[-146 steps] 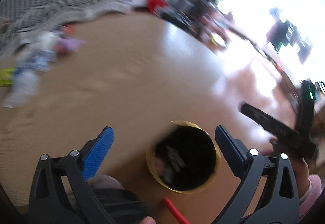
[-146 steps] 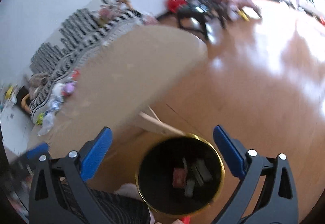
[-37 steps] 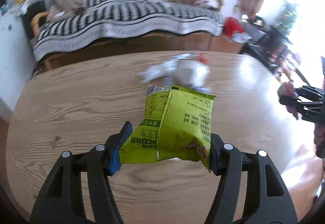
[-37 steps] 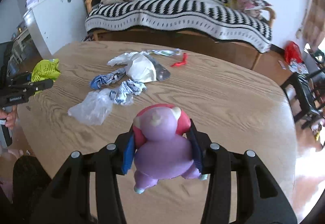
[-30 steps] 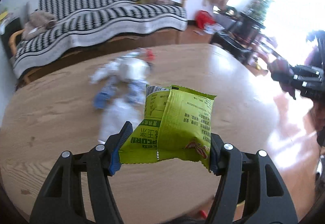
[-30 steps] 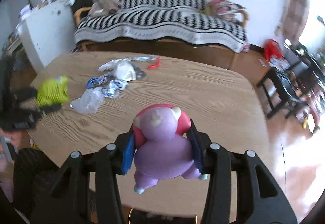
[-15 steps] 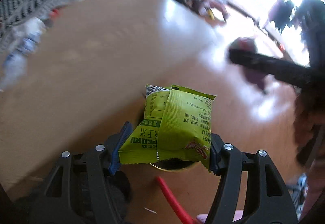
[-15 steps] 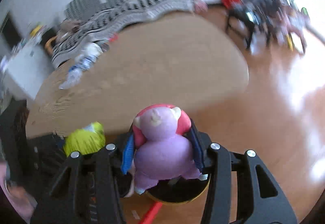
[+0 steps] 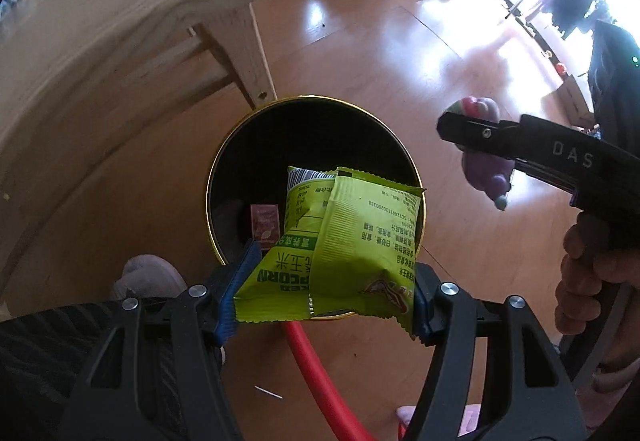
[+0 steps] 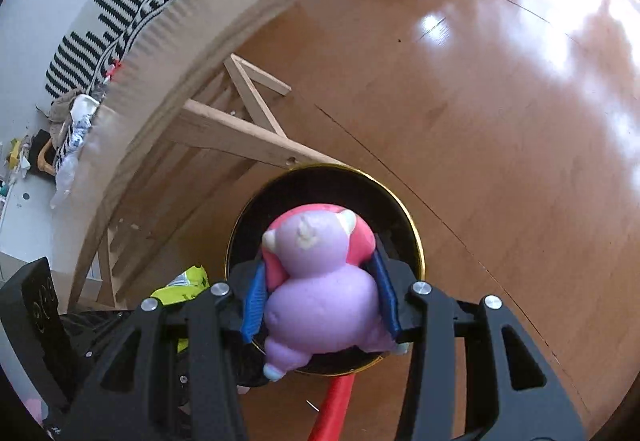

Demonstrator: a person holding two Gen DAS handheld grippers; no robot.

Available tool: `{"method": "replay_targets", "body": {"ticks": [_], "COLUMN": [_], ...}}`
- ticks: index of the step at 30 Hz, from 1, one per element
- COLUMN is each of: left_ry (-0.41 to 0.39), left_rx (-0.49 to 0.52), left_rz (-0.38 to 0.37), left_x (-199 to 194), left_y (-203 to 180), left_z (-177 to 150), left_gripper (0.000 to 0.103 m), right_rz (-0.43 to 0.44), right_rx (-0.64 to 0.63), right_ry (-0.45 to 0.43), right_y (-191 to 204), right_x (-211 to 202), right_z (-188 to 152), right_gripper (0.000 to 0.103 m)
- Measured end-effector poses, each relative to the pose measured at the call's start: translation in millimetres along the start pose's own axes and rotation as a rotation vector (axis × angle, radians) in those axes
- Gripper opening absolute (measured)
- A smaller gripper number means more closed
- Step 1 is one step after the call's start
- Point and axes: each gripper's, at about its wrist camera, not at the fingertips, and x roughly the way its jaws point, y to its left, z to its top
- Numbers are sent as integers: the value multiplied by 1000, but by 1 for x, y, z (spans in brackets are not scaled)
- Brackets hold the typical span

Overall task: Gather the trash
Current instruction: 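Carry the bag and toy over the black bin and release both, then return both grippers to the remaining trash on the table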

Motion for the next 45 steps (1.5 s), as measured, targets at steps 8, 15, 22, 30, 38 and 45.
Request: {"method": "replay_targets", "body": {"ticks": [8,15,22,30,38,45], "left_ry": [43,-10,-192,-297,-488,-519], "left_rx": [-9,-68,-88,-283,-383,-463], "left_rz": [-27,-63,-28,-60,126,257], "left_x": [13,5,-53,-134,-228,-264], "left_y": [4,8,21,104,194,263], "left_z": [2,0,8,13,-13,-36], "left_gripper": [68,97,97,97,97,97], "right_rz": [17,19,-74,-44,74,139], "right_rx": [19,61,-36,-71,-168,-326], "right_ry": [49,-36,-180,-311,-373,-325], "right_y": [10,1,16,65,183,280], "right_x": [15,-11,-36,-51,-46,-23], "right_z": [12,17,16,34,62,58], "right_gripper": [58,97,97,97,97,97]}}
